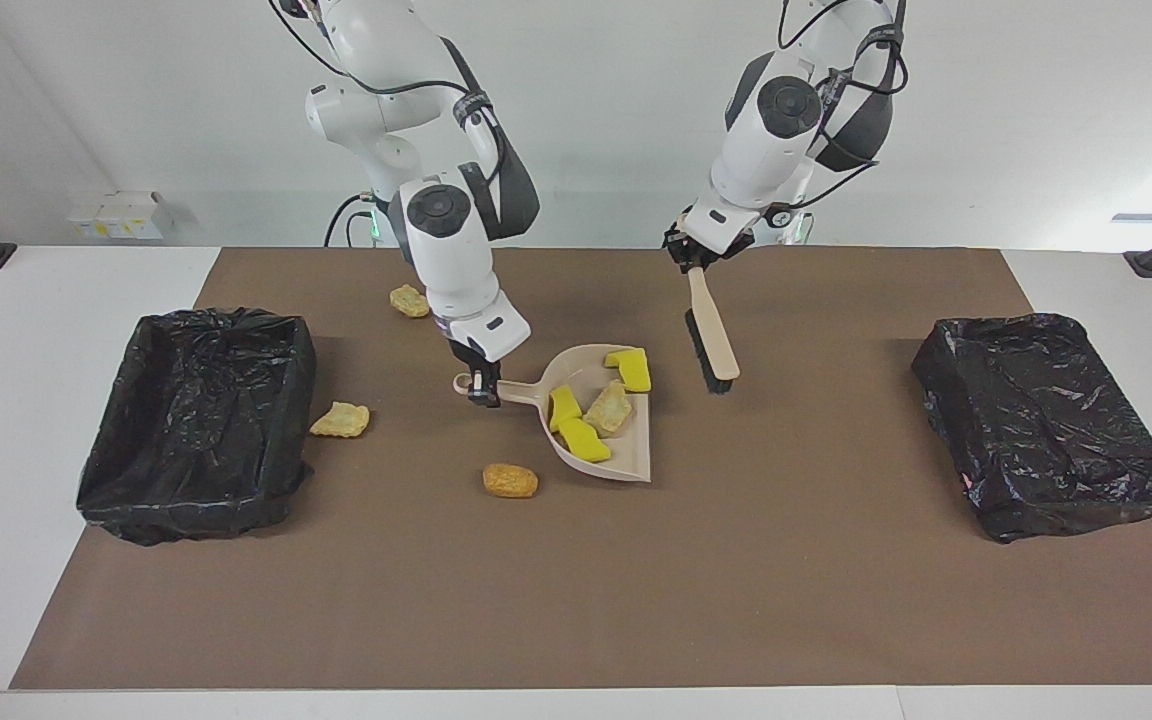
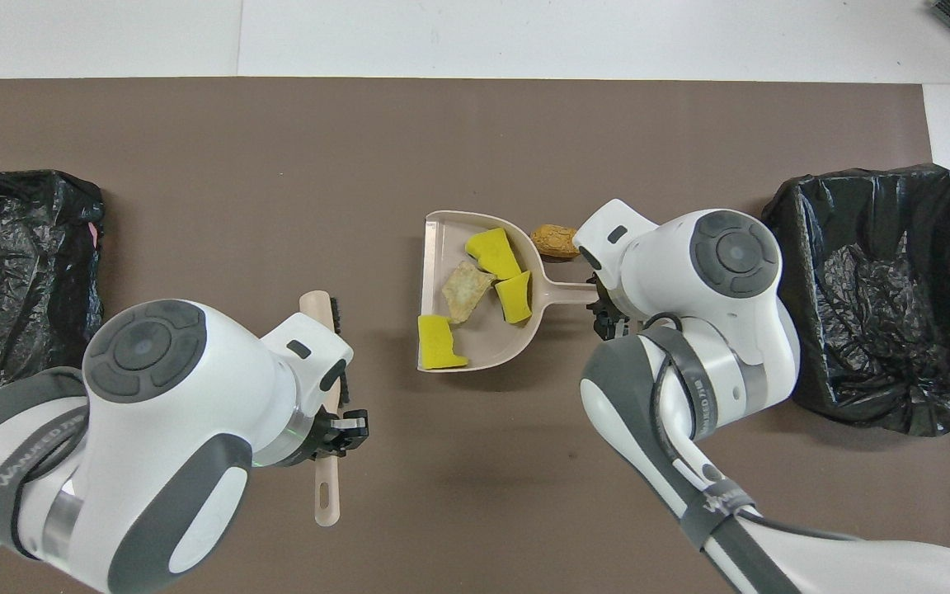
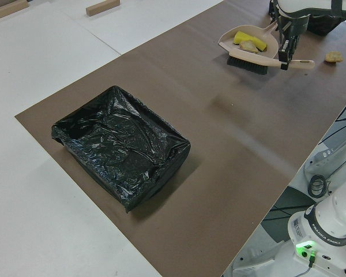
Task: Sweep and dump trash in bin
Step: 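Carry the loaded dustpan with the right gripper over the bin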
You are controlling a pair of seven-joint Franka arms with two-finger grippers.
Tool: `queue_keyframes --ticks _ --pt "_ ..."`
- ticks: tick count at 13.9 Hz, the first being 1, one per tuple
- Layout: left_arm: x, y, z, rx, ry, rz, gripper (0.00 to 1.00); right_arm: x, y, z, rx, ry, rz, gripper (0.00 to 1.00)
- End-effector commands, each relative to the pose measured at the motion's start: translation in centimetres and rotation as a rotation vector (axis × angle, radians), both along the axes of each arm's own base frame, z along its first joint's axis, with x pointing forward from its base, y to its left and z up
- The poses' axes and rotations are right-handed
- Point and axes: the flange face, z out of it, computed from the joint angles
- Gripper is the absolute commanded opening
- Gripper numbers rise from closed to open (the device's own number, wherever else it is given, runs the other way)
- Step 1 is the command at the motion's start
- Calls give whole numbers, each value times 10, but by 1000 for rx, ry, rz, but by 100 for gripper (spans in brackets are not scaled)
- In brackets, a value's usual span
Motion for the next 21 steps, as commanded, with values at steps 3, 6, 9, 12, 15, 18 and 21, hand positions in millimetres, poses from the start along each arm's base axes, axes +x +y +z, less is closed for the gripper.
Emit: queue_keyframes --ticks 3,6,9,12,15,18,21 --pt "-16 19 2 12 -25 -10 0 21 -61 56 19 11 16 0" --pt "-38 -24 -16 -7 -91 -44 0 33 -122 72 11 26 23 0" --pt "-60 -74 -44 -21 -109 -140 0 37 -195 80 -1 27 59 0" --pt "-70 -108 -83 -27 -128 -155 0 32 -280 87 -12 21 99 0" --pt "-75 -125 -115 -12 -132 -86 0 20 -355 96 -47 1 145 0" --pt "-76 -122 -124 -30 -151 -126 0 -1 -427 106 -87 -10 144 0" --pt "-87 -124 -137 -16 -140 -131 0 -14 -477 153 -238 -36 123 0"
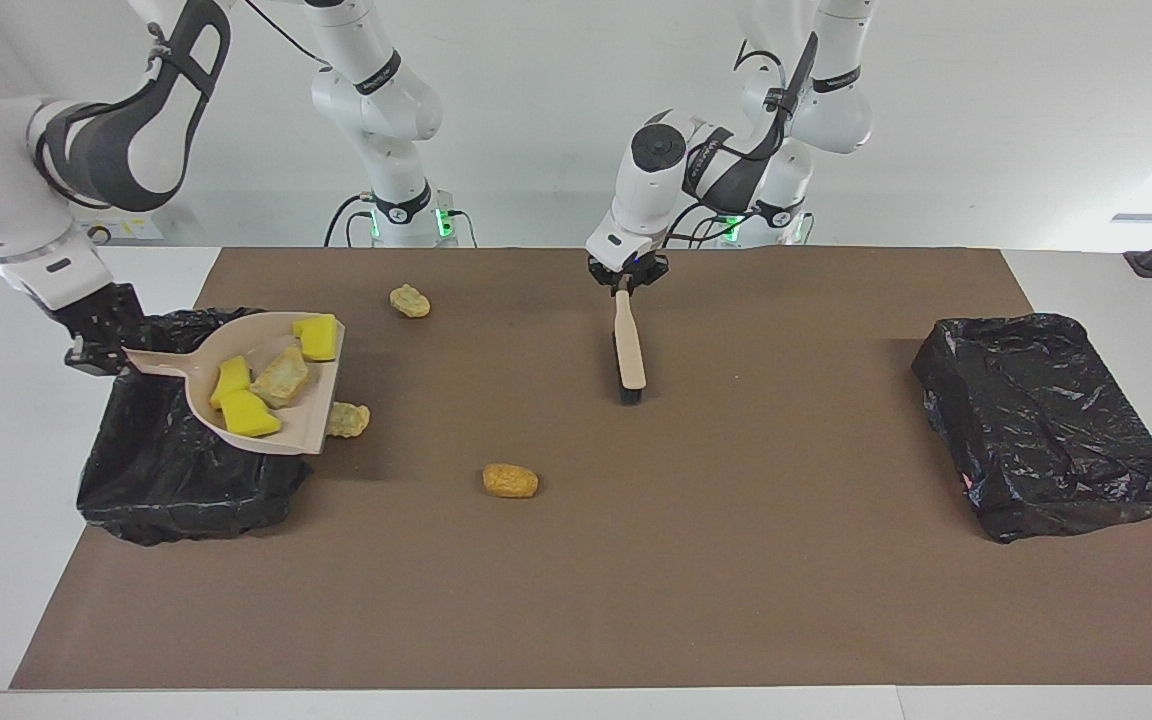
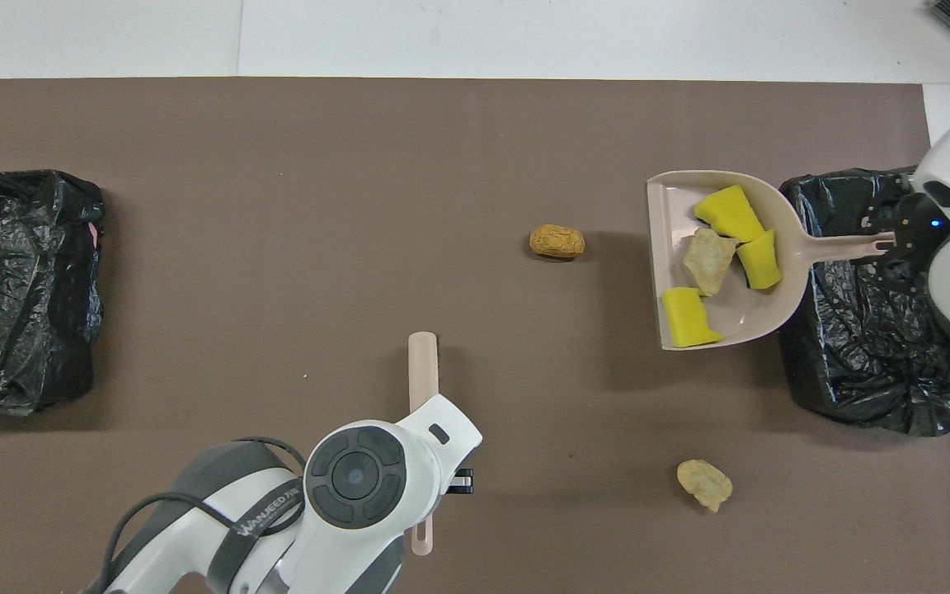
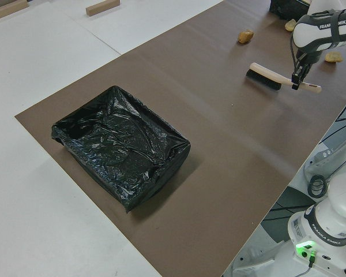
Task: Sweep and dump trash in bin
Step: 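Tip the dustpan with the right gripper to dump pieces into the bin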
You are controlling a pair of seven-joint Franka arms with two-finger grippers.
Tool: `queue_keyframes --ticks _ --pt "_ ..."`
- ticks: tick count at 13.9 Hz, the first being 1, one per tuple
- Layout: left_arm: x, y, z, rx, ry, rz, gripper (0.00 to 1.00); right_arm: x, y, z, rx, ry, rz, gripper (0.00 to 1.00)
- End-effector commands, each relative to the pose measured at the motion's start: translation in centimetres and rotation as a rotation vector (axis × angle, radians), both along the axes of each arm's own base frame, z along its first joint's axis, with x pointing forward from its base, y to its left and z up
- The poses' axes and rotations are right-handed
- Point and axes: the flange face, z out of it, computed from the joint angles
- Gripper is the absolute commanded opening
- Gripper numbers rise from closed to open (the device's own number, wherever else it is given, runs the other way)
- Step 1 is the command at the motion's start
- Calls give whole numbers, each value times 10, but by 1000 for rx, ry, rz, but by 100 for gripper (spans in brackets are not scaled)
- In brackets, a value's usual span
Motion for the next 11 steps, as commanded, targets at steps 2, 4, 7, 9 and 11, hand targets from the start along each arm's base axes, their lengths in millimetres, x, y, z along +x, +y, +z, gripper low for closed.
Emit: queue_keyframes --ticks 2,4,7,9,11 --pt "-20 7 -16 13 -8 -8 0 -17 -38 36 -135 5 -17 0" --pt "-22 10 -18 19 -4 13 19 -18 -45 39 -257 27 10 0" --pt "-25 5 -16 25 -5 66 100 -9 -29 33 -424 51 35 0" --pt "-21 6 -11 24 -3 77 100 -5 -12 32 -521 75 5 0" --pt "3 14 3 10 -10 124 100 -4 0 33 -587 93 -28 0"
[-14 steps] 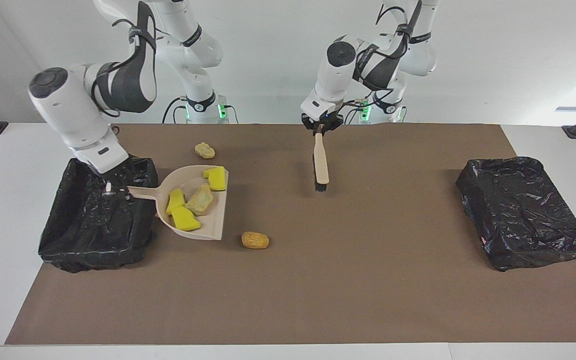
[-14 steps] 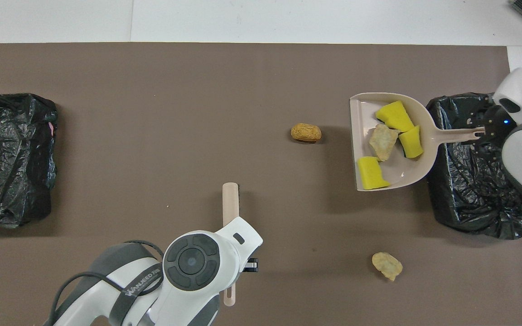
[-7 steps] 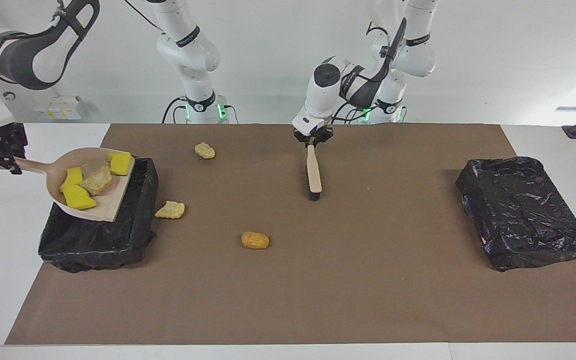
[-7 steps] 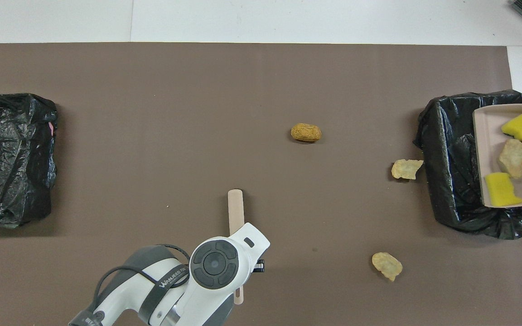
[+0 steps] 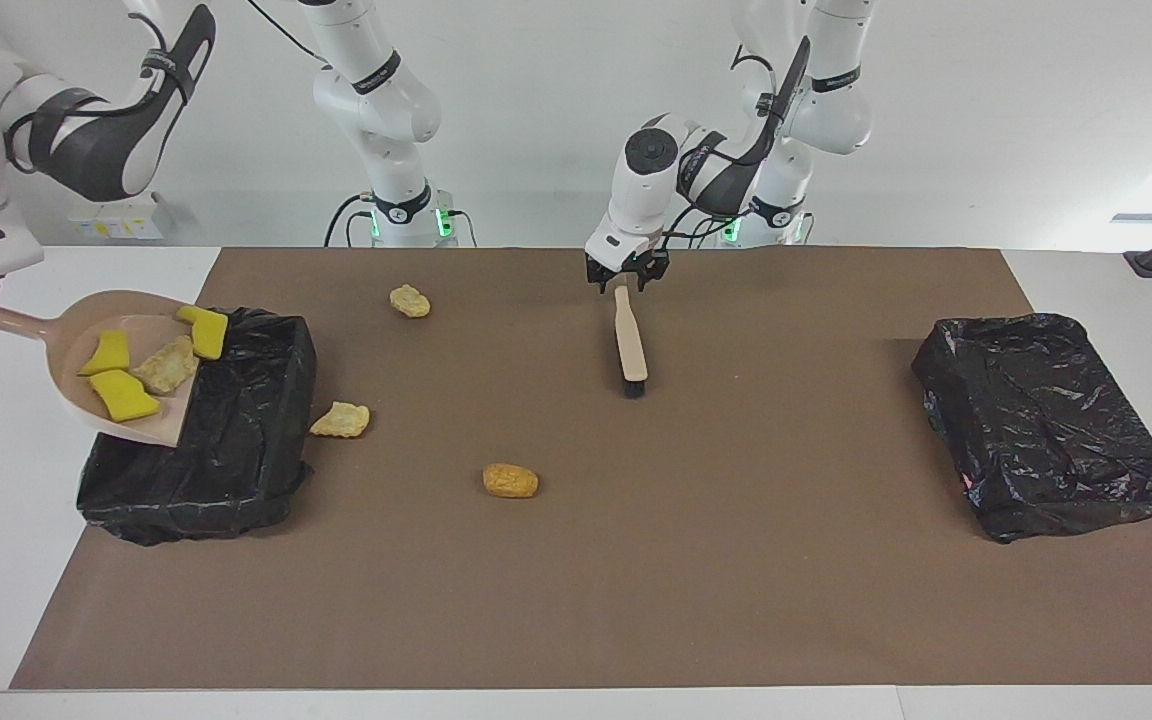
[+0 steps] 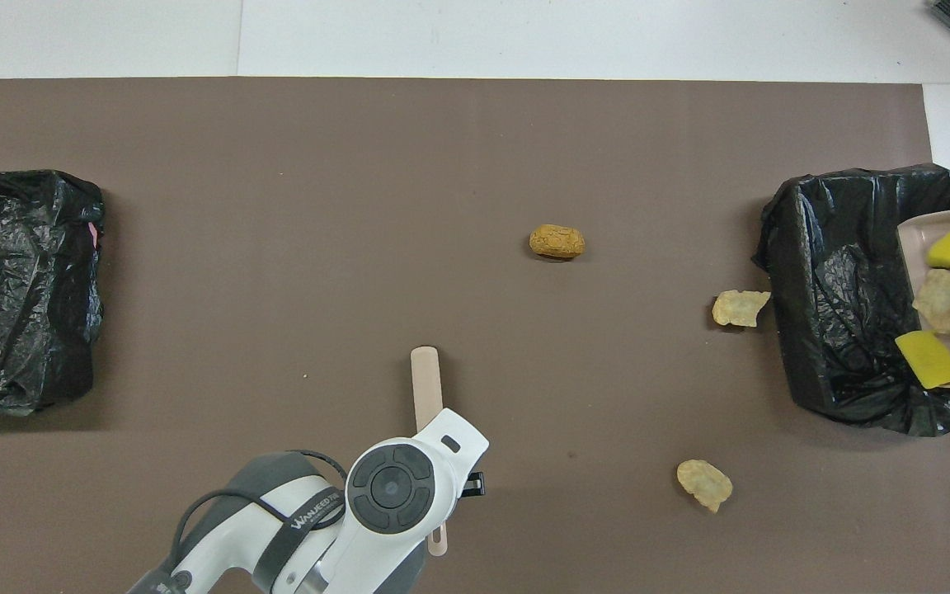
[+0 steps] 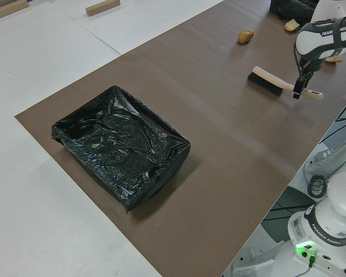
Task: Sweep and dump trash in bin
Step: 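Tip the dustpan with the right gripper to dump pieces into the bin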
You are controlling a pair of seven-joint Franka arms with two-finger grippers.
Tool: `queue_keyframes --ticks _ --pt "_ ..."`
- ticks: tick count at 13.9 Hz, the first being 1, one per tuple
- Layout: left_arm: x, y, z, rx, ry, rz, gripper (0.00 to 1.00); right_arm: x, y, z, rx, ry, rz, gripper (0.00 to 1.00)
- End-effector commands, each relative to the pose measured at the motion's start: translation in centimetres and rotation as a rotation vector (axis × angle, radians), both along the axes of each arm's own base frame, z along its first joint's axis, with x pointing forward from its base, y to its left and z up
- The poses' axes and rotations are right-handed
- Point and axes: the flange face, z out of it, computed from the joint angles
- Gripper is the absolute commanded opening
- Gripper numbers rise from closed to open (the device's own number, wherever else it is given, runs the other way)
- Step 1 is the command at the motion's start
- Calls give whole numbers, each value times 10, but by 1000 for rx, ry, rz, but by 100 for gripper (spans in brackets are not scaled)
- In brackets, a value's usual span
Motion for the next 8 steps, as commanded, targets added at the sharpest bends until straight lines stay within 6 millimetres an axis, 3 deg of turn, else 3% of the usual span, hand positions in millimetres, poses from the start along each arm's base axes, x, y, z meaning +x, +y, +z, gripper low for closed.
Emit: queue_keyframes --ticks 1,3,5,8 --pt "40 25 22 -17 -30 94 100 -7 13 5 -82 8 -37 0" --pt "85 59 48 -30 -95 159 100 -8 16 7 -114 17 -54 0" --pt "115 90 60 -18 -135 178 100 -5 33 12 -151 40 -42 0" --pt "152 161 89 -34 -174 144 100 -8 51 22 -218 46 -81 0"
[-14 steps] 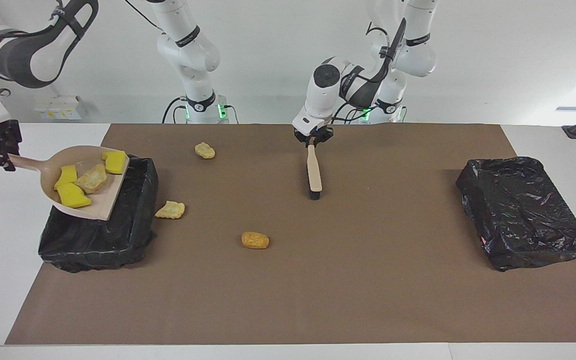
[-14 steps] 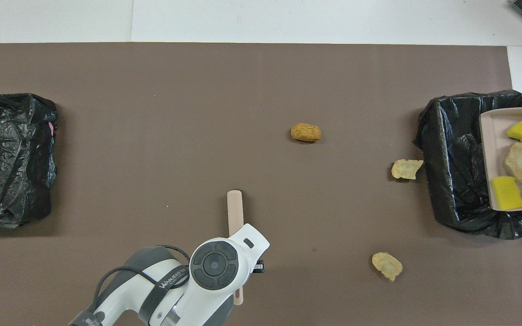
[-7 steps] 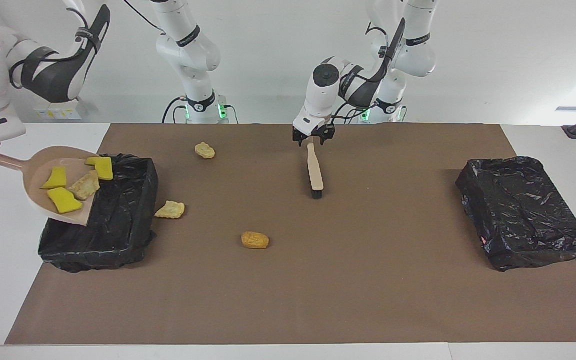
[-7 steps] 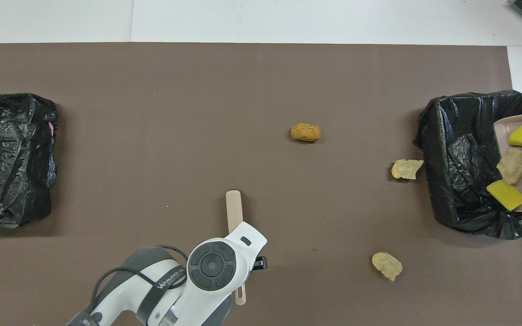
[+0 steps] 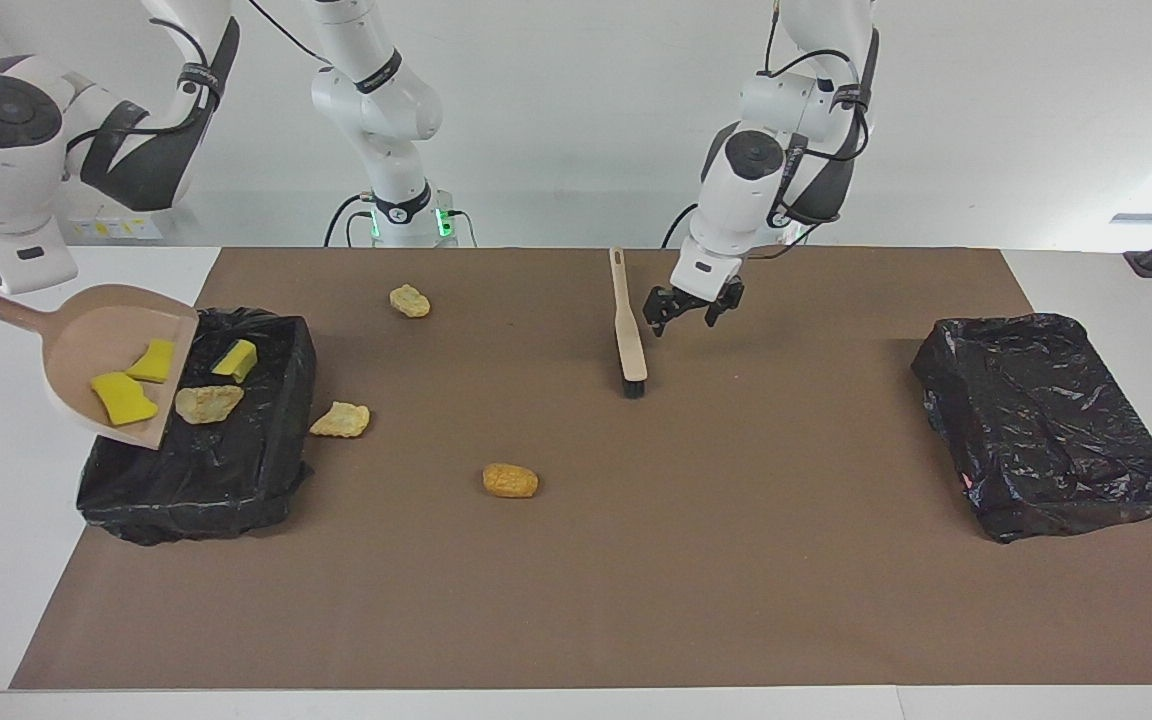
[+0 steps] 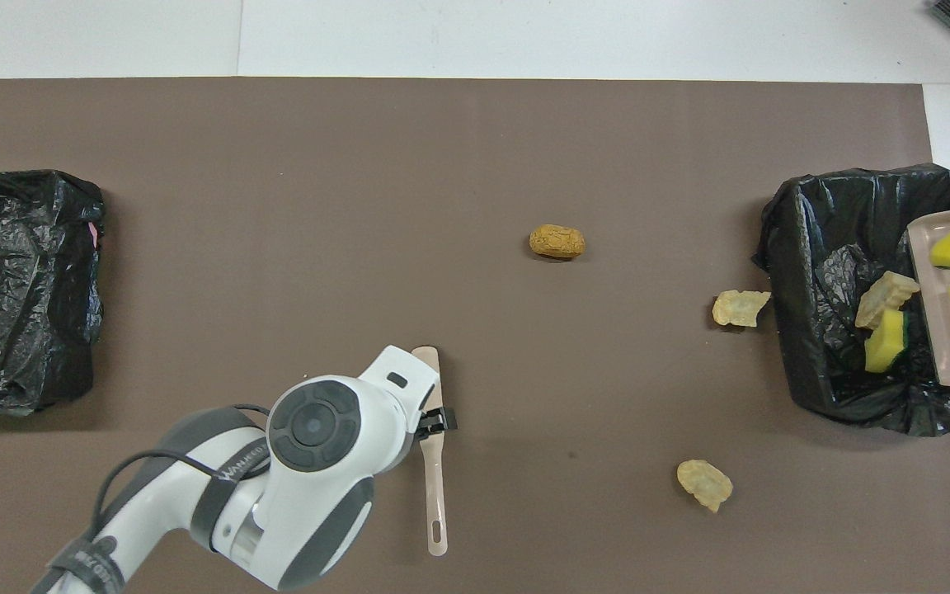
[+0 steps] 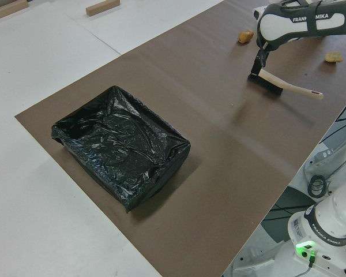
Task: Sweep and dump trash in bin
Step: 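Tip the dustpan with the right gripper to dump pieces into the bin, then lay the brush on the table and withdraw the left gripper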
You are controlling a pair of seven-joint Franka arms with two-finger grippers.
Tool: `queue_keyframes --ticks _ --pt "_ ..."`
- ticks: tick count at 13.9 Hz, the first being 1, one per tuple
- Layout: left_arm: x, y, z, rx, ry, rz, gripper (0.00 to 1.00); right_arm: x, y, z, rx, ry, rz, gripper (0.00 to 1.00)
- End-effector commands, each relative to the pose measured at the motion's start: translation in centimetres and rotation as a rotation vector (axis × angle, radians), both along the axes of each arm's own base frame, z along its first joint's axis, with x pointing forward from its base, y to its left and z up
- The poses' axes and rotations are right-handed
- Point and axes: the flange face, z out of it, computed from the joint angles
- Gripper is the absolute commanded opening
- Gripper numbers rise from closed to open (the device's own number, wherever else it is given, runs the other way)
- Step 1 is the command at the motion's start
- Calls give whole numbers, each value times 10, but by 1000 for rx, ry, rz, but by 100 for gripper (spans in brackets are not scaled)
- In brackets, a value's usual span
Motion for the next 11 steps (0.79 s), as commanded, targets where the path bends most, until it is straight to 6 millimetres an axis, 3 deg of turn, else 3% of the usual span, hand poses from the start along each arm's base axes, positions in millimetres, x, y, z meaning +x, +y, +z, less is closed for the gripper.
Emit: queue_keyframes --ticks 1,4,7,9,11 --pt "16 56 28 19 -10 -55 100 -10 21 14 -73 -4 -31 0" --pt "32 113 33 29 23 -157 100 -9 38 20 -149 -23 -62 0" --pt "38 172 39 25 38 -244 100 -16 43 35 -154 -36 -67 0" --pt "50 202 68 19 24 -255 100 -14 65 42 -161 -38 -40 0" --pt "60 206 108 15 55 -256 100 -10 79 44 -214 -31 -5 0"
